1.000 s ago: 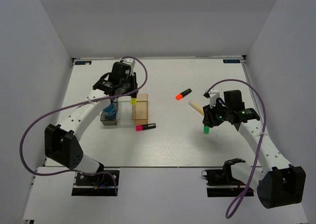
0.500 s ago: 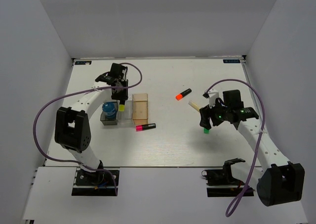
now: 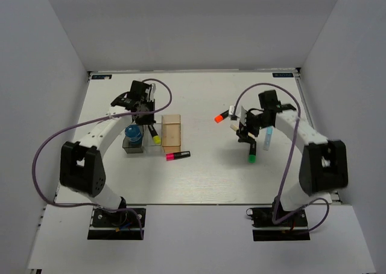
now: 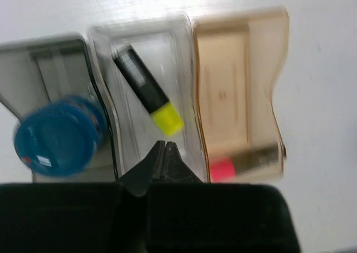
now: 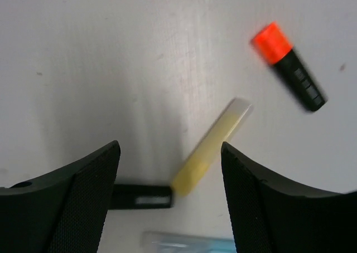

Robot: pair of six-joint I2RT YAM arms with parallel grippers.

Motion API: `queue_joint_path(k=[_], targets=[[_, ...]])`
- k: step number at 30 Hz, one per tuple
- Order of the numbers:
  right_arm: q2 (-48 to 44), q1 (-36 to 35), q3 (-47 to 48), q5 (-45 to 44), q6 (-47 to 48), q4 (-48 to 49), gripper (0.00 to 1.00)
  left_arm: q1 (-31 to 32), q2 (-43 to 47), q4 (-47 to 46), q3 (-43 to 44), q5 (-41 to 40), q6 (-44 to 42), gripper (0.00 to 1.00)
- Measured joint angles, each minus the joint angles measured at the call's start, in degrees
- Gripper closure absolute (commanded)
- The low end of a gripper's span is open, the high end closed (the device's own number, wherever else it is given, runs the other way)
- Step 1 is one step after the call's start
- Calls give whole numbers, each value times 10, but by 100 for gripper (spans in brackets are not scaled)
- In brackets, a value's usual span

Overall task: Sort the stationery into containers
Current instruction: Place the pen in the storage box, then move the pen to the center of the board.

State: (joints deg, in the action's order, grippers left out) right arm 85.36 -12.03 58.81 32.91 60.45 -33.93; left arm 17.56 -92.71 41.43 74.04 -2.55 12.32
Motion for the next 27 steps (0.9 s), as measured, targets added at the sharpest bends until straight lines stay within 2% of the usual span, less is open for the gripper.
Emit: queue_joint_path(k=[1,3,4,7,11,14,19,27], targets=[[33,0,32,12,58,-22,26,1,27,-5,-23,16,-1,89],[118,0,127,29,158,-68,29,6,102,-9,-82,47,-4,58],[168,0,190,34,208,-104,29,11,144,-5,-109,63,-5,48],[308,3,388,46,312,-186,29,23,272,-16,-190,114,-7,35],[427,4,542,46,400,-230,28,25,436,-26,-320,162,-8,29],[491,4,609,43,450,-271,28,25,502,-22,-375,179,-9,27],[563,4,663,38,488,-301,28,24,535,-16,-399,186,-9,26],[568,4,667,29,518,-329,28,16,534,-25,-403,202,-9,24]])
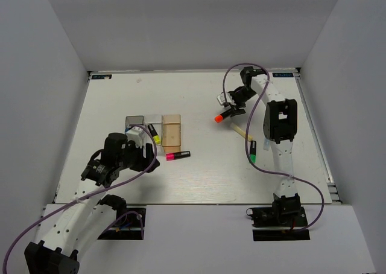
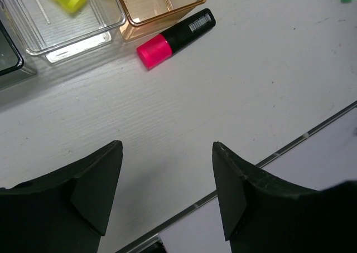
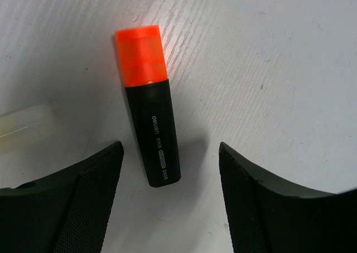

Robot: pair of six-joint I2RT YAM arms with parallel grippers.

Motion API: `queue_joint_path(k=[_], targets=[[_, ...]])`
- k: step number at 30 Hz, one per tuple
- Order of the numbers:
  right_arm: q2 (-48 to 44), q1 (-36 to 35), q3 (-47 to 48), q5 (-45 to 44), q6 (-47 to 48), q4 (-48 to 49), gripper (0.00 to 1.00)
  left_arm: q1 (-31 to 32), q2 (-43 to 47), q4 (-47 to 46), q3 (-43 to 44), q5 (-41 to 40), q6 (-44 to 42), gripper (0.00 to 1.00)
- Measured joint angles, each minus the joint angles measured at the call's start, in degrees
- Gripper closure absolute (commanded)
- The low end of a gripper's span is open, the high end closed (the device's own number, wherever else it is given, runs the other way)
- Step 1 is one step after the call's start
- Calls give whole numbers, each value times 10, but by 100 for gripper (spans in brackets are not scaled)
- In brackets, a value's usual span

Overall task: Sort the stationery into containers
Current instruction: Move the pen to the center of the board.

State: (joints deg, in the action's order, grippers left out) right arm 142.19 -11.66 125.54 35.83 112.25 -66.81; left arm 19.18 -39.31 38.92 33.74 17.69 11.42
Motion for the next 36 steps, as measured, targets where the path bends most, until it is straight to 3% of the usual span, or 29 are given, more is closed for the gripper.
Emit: queue_joint_path(k=[7,19,36], targets=[[24,-8,45,-23,7,-45,28,-3,0,-2,-5,2,0,21],[23,-17,41,-53,10,-64,44,-3,1,-3,-7,-3,0,20],[4,-24,8,-74,18,-68,52,-3,4,-4,-14,-6,0,20]])
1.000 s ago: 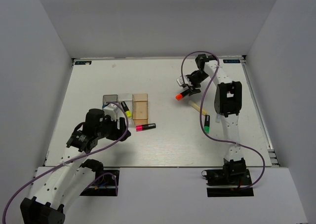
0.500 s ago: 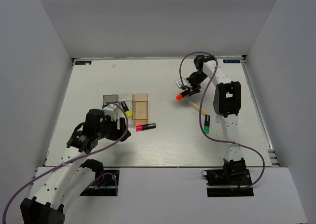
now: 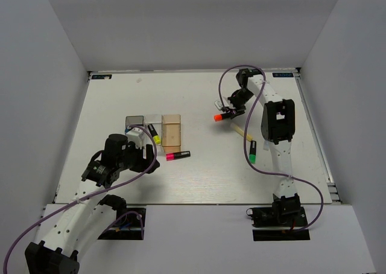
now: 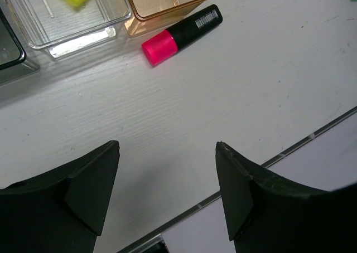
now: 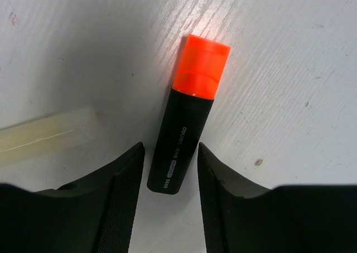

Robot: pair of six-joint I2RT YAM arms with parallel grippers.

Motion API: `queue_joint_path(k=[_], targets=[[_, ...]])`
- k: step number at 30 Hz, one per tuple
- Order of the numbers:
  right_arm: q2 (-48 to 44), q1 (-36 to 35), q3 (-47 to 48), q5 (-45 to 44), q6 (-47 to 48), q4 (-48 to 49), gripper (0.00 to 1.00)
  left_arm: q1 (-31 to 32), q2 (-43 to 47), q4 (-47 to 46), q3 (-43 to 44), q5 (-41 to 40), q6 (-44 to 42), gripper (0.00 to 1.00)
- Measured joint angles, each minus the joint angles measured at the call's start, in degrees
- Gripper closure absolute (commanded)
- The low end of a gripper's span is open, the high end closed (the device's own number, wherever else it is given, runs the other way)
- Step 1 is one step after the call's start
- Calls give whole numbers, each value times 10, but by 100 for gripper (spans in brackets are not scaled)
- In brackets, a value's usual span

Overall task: Sort the stationery into containers
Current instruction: Move the pen to the center of the board.

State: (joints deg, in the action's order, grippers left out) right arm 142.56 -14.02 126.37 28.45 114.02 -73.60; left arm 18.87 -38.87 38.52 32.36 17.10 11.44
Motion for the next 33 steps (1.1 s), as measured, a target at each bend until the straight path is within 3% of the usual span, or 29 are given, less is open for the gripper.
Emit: queue_joint_path(k=[8,21,28,33], targets=[[-4,-3,-10,6,-16,0,48,0,0,0,0,0,0,19],[-25,-34,-61,42,-179,-10,50,0,6,-1,-1,1,0,19],[-94,-48,-186,40,-262,41,55,0,11,-2,-1,1,0,19],[-137,-51,-254,34,-293,97,43,0,13,-2,-2,2,0,18]])
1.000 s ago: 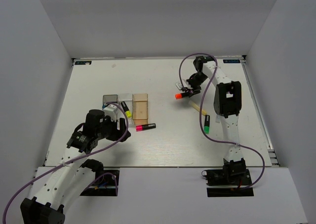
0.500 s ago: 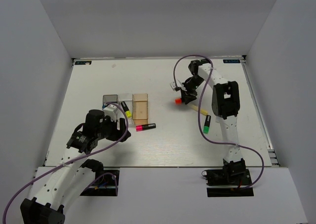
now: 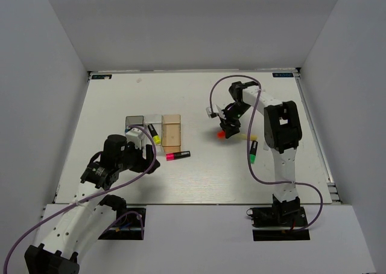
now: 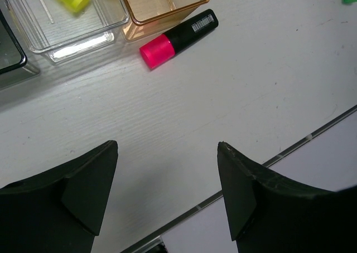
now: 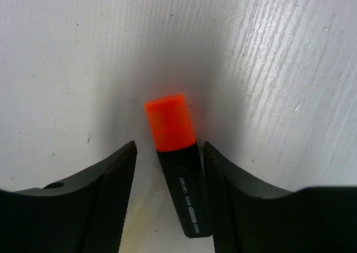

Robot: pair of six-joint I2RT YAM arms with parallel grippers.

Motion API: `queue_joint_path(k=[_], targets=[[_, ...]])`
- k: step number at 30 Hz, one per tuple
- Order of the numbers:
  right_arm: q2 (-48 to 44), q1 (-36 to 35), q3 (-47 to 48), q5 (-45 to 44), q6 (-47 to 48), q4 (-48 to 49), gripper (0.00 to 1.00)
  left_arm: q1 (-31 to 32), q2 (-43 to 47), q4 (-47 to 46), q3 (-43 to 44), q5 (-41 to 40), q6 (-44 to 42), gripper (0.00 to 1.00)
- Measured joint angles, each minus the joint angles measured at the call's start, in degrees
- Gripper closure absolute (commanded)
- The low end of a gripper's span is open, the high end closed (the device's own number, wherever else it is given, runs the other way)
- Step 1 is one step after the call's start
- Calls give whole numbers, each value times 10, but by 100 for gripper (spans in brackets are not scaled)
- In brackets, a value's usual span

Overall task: Sort the stationery into containers
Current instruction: Move the pen to the center of the board, then pick up the pen from the center of the board.

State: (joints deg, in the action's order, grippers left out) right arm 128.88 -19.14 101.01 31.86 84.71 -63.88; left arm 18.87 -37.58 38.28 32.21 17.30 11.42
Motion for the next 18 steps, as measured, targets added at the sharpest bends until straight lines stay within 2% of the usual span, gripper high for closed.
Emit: queue_joint_path(k=[7,10,15,16,18], targets=[[-31,-2,-48,-10,-2,52,39,0,3,0,0,1,0,18],[-52,-1,-86,-19,-5,113,44,0,4,0,0,1,0,18],[-96,-2,-156,-25,-31,190,58,0,4,-2,-2,1,0,18],[-96,-2,-157,-26,-34,193,67,0,4,-2,-3,1,0,18],[-96,-2,-157,-30,-37,207,76,0,4,-2,-4,1,0,18]])
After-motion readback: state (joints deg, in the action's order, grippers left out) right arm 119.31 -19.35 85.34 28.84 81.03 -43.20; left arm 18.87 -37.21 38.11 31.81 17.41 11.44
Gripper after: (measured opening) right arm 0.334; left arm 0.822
